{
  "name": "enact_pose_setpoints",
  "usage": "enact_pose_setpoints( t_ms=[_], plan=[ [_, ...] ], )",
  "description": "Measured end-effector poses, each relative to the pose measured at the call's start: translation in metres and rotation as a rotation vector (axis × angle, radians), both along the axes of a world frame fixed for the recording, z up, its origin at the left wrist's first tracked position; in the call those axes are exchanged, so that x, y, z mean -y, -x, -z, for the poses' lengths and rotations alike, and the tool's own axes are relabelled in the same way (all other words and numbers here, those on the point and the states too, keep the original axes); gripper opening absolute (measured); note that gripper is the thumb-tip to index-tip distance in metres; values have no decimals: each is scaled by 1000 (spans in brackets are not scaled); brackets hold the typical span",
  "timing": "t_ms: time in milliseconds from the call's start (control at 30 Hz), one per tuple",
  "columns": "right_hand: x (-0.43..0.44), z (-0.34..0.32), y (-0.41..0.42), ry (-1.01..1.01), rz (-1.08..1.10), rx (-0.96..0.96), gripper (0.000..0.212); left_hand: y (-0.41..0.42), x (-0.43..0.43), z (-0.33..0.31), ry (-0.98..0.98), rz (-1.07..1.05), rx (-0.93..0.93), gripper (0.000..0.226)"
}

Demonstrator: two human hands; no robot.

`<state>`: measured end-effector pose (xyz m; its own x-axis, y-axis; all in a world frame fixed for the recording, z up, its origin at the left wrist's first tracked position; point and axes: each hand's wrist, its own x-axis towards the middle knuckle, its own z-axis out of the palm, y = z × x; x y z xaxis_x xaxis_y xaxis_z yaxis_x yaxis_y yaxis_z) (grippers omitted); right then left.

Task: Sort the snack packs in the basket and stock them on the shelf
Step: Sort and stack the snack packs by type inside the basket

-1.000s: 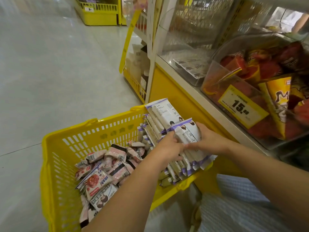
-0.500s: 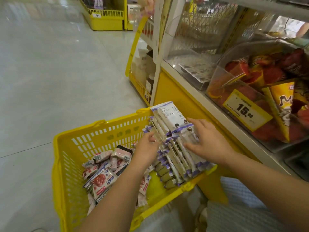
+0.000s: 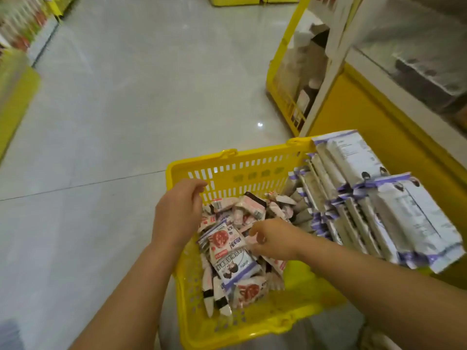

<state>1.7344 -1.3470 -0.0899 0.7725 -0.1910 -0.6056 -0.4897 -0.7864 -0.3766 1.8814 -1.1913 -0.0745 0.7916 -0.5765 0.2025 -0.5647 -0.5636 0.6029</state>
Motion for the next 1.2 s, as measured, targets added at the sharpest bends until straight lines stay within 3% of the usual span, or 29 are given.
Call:
enact_pose_setpoints(
  t_ms=[67, 200, 333, 567, 667, 867, 1033, 1100, 1200],
  plan=[
    [-5, 26, -10, -74, -13, -168, 29, -3, -1, 2, 6, 31, 4, 23],
    [-8, 62, -19, -197, 129, -301, 27, -5, 0, 4, 67, 33, -8, 21],
    [-15, 81, -25, -419, 372, -282, 60, -5, -1, 4, 170, -12, -62, 20],
    [-19, 83, -21, -517, 450, -156, 41, -6, 2, 4, 170, -12, -107, 21],
    [-13, 65, -23, -419, 404, -44, 45, -7, 2, 5, 168, -12, -119, 22],
    [14, 11, -21, -206, 418, 202, 25, -8, 4, 6, 139, -5, -91, 21],
    [30, -23, -14, -191, 524, 381, 4, -4, 7, 4, 95, -40, -103, 18],
    [32, -36, -10, -253, 590, 470, 4, 0, 18, 1, 155, -38, -215, 23],
    [34, -58, -5, -384, 648, 630, 15, 14, 52, -13, 287, 6, -662, 50]
  ],
)
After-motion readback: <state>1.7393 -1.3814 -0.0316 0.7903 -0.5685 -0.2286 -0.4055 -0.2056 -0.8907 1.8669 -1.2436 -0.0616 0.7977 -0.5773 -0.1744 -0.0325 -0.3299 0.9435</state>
